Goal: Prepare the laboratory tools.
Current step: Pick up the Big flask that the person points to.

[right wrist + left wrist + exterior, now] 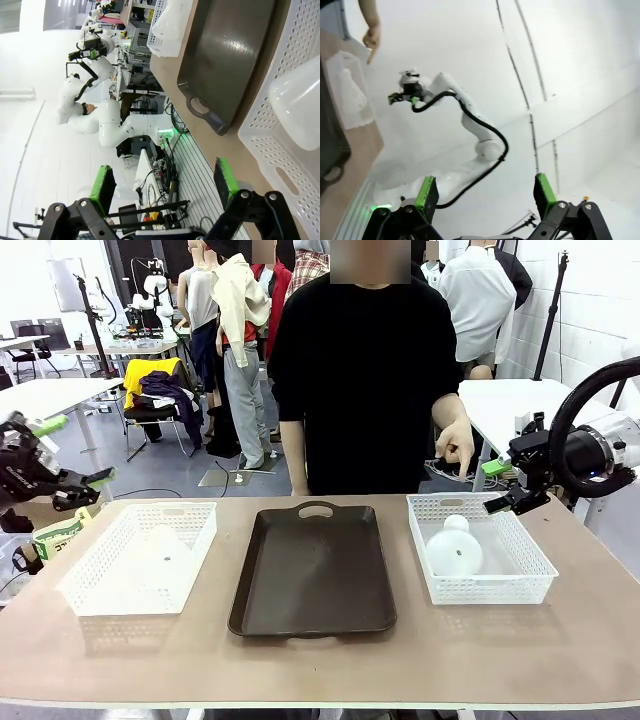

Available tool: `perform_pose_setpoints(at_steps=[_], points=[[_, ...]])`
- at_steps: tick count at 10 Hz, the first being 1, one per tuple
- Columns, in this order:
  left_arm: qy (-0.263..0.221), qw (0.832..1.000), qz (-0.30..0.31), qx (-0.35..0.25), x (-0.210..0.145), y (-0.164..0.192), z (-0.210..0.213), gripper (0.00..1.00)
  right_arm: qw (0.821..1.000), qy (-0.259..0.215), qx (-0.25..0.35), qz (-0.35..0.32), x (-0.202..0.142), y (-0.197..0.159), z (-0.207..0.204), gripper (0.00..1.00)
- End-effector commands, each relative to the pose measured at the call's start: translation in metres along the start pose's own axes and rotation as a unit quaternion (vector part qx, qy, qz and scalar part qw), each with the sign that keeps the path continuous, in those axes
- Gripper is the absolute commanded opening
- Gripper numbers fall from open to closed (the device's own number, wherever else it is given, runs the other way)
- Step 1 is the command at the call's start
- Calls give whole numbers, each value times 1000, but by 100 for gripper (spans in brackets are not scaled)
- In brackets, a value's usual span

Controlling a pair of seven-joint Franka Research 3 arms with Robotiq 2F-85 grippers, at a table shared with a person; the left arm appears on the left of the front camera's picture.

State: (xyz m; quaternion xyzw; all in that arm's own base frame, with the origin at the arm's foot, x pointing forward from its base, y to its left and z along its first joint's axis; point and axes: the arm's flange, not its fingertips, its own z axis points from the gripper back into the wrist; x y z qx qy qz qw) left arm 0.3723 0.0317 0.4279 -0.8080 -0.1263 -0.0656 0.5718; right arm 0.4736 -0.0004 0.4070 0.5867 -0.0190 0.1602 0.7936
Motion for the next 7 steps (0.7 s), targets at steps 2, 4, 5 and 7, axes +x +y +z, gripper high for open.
perform_pose_setpoints(at_steps=[2, 4, 5, 7], points=[[15, 999, 35, 28, 7, 18, 8, 100, 1000, 1, 0, 1, 0, 1, -2, 100], [15, 998, 38, 40, 3, 18, 8, 100, 1000, 1, 0, 1, 0, 1, -2, 100], [22, 996, 49, 66, 3, 19, 8, 100, 1000, 1, 0, 1, 0, 1, -2, 100], [28, 991, 60, 119, -2, 12, -2, 100, 1000, 1, 0, 1, 0, 1, -2, 100]])
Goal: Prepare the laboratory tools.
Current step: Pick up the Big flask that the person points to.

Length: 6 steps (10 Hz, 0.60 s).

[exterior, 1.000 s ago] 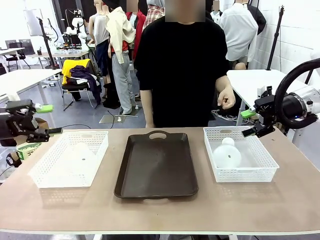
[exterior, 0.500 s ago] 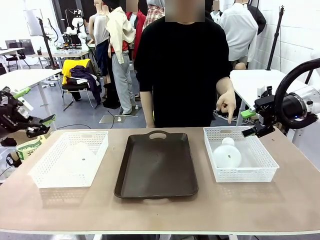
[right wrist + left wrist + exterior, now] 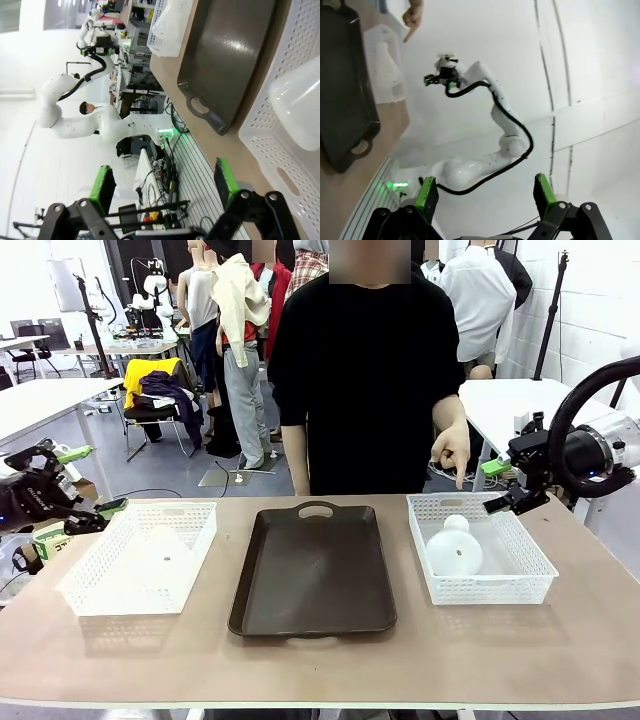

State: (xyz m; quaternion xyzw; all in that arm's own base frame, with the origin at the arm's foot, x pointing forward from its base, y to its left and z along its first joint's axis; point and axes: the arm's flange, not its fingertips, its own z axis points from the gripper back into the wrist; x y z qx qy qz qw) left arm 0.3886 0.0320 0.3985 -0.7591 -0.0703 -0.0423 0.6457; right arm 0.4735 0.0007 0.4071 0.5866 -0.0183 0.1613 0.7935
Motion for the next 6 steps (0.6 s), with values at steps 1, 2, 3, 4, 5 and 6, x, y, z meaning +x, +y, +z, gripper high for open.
perform_pose_setpoints(at_steps=[1, 2, 3, 4, 5, 6], points=[[-2, 997, 12, 77, -16, -25, -14, 100, 1000, 0, 0, 0, 0, 0, -1, 100], [-7, 991, 20, 131, -19, -33, -17, 100, 1000, 0, 0, 0, 0, 0, -1, 100], [-1, 991, 15, 130, -20, -36, -18, 100, 1000, 0, 0, 0, 0, 0, -1, 100], [1, 993, 21, 114, -17, -34, -16, 100, 1000, 0, 0, 0, 0, 0, -1, 100], [3, 995, 26, 100, -18, -31, -15, 100, 1000, 0, 0, 0, 0, 0, -1, 100], [1, 995, 30, 98, -19, -31, -13, 100, 1000, 0, 0, 0, 0, 0, -1, 100]])
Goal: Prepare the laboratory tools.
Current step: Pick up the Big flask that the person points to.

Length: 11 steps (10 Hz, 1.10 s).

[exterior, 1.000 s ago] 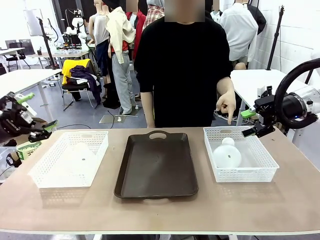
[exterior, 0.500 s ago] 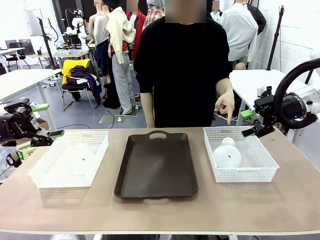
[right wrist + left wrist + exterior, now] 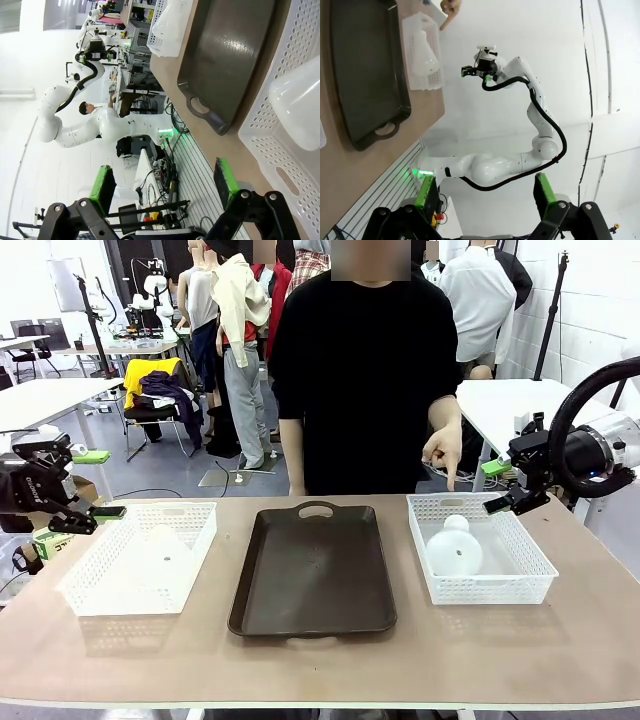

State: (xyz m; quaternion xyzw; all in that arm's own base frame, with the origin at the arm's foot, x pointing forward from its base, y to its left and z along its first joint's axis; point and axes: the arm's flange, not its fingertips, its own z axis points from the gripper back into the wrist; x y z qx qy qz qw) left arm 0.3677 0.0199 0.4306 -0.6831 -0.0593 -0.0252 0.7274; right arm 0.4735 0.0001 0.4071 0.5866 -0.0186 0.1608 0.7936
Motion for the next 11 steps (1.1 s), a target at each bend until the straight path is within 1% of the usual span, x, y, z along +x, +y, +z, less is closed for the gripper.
perform_pose_setpoints(at_steps=[1, 2, 11], points=[[-4, 1000, 14, -12, -2, 2, 3, 100, 1000, 1, 0, 1, 0, 1, -1, 100], [0, 1000, 0, 0, 0, 0, 0, 100, 1000, 1, 0, 1, 0, 1, -1, 100], [0, 1000, 0, 0, 0, 0, 0, 100, 1000, 1, 0, 1, 0, 1, -1, 100]])
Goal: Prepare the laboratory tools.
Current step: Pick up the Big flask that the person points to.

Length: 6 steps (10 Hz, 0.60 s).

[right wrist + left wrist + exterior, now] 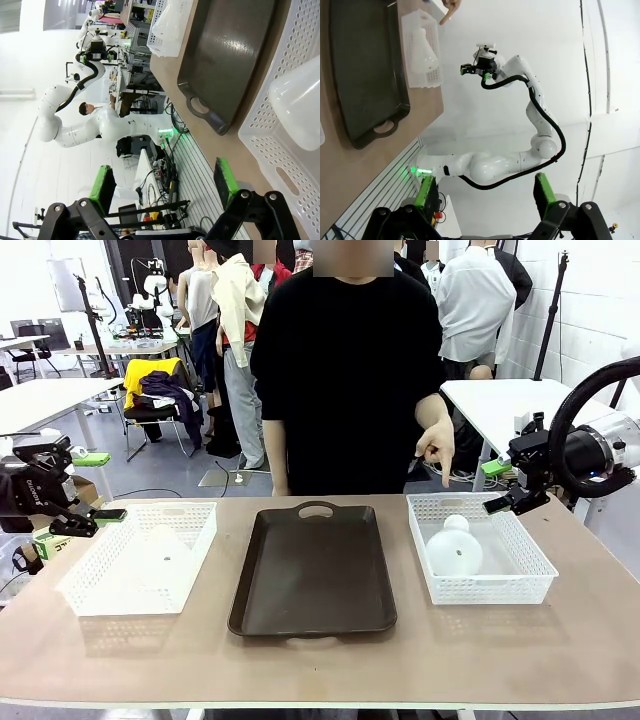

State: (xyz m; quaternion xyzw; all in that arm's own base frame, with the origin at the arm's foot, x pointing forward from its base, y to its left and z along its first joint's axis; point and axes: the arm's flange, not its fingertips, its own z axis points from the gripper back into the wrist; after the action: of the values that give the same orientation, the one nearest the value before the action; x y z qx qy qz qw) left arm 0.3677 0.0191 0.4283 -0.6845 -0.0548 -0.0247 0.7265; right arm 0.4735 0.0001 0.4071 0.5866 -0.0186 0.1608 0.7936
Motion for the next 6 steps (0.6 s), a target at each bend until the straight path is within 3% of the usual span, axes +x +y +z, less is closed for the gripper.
perform_pose_setpoints(at_steps=[1, 3, 6], points=[[-3, 1000, -3, 2, 0, -2, 1, 100, 1000, 1, 0, 1, 0, 1, -1, 100], [-3, 1000, -3, 2, 0, -2, 1, 100, 1000, 0, 0, 0, 0, 0, 0, 100], [-3, 1000, -3, 2, 0, -2, 1, 100, 989, -33, -142, -2, 30, 73, 8, 100]])
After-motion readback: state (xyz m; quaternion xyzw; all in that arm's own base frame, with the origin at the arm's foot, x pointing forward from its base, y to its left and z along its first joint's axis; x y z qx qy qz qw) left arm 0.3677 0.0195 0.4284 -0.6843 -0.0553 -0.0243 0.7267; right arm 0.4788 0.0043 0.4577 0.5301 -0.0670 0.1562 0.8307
